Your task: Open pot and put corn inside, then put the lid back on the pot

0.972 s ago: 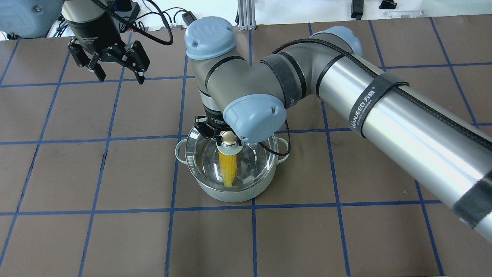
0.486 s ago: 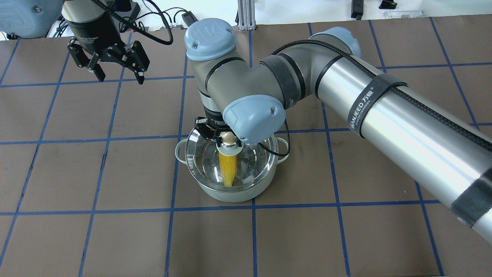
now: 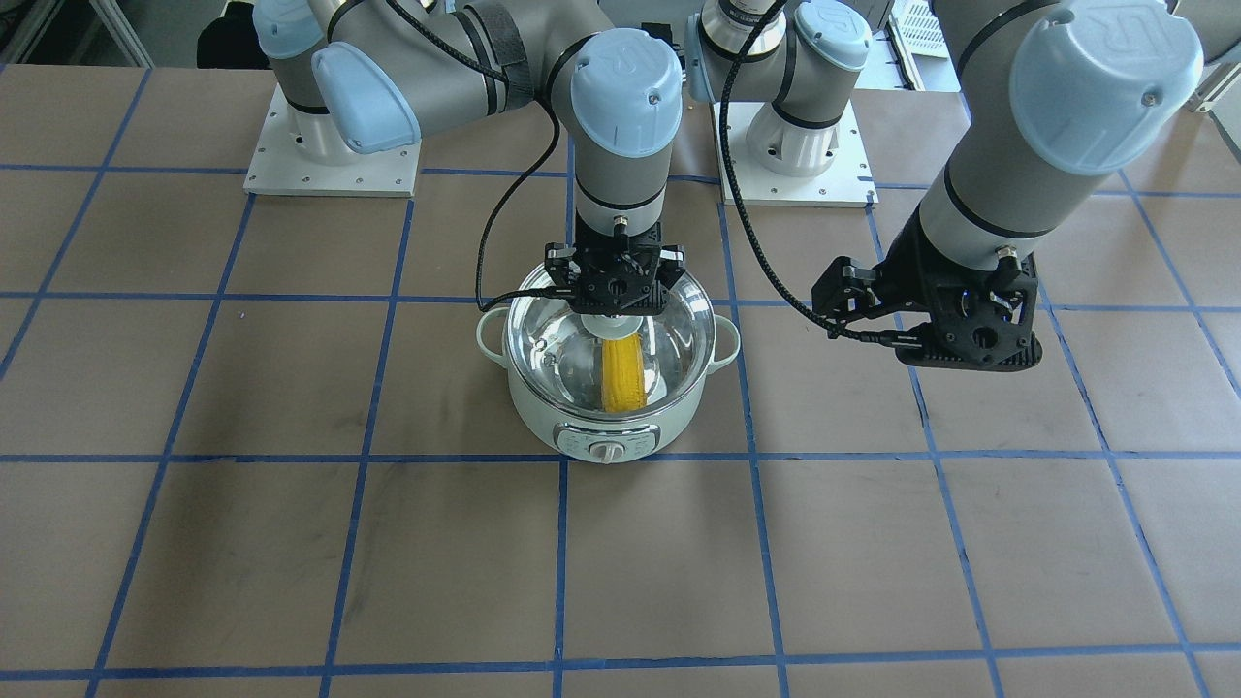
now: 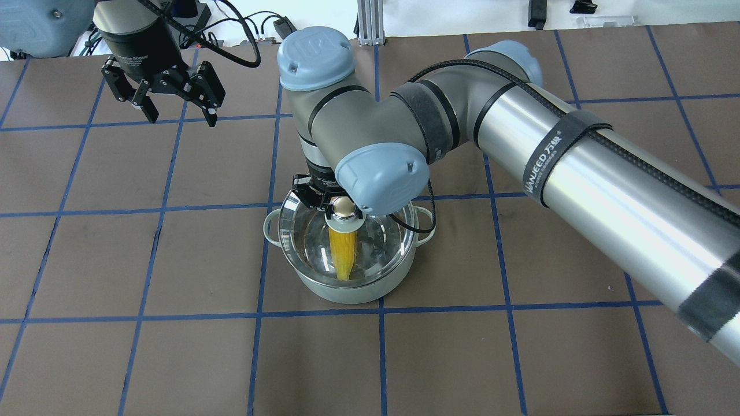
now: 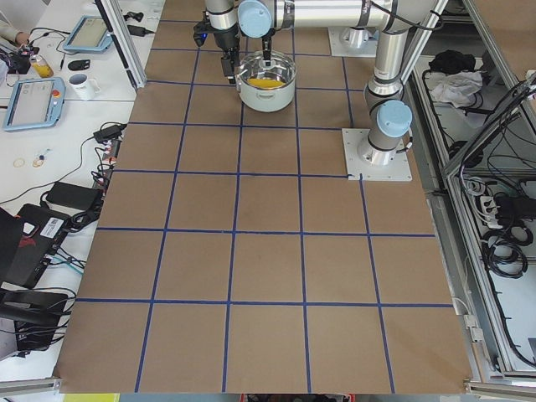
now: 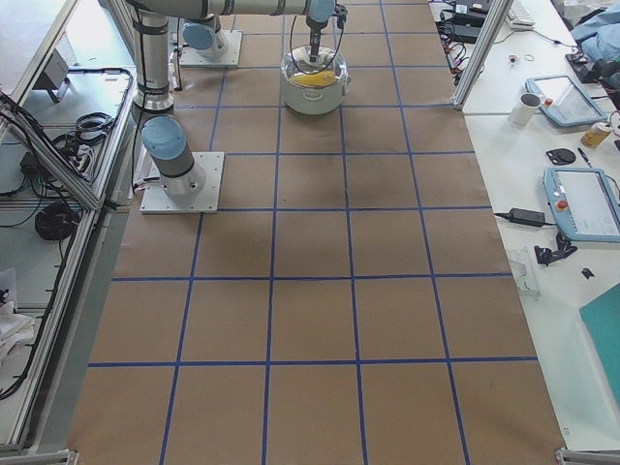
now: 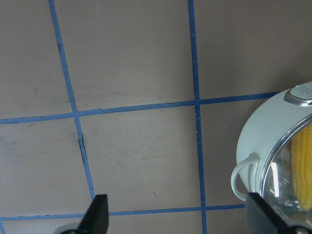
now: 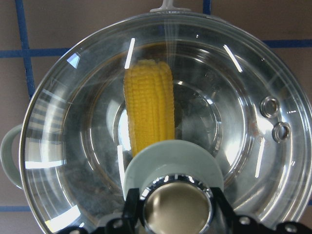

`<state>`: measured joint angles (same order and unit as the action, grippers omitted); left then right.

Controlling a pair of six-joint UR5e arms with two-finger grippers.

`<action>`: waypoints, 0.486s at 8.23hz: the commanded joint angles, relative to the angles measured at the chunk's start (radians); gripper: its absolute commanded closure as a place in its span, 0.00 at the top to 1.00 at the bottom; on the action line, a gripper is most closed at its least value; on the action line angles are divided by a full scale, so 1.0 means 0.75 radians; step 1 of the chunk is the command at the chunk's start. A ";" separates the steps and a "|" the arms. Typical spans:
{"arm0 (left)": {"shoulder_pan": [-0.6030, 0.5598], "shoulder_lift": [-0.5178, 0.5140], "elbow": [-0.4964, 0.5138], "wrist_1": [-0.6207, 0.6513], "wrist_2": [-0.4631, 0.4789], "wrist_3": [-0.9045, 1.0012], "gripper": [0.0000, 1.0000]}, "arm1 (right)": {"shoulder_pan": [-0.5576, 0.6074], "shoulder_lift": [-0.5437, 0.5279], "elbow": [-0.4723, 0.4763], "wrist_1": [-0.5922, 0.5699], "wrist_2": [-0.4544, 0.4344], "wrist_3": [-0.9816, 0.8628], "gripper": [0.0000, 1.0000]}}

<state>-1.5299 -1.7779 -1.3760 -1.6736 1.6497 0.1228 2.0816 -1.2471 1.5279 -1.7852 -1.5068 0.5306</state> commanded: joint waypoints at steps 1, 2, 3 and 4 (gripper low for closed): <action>-0.001 0.000 0.000 0.000 -0.001 0.000 1.00 | 0.000 0.000 0.002 0.000 0.001 -0.002 0.31; -0.003 0.000 0.000 0.000 -0.001 0.000 1.00 | 0.000 0.000 0.002 0.000 0.001 -0.002 0.31; -0.003 0.000 -0.002 0.000 -0.001 0.000 1.00 | 0.000 0.002 0.002 0.000 -0.001 -0.008 0.32; -0.003 0.000 -0.002 0.000 -0.003 0.000 1.00 | 0.000 0.002 0.002 0.000 -0.001 -0.006 0.35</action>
<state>-1.5320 -1.7779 -1.3768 -1.6736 1.6490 0.1227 2.0816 -1.2463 1.5292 -1.7856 -1.5071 0.5272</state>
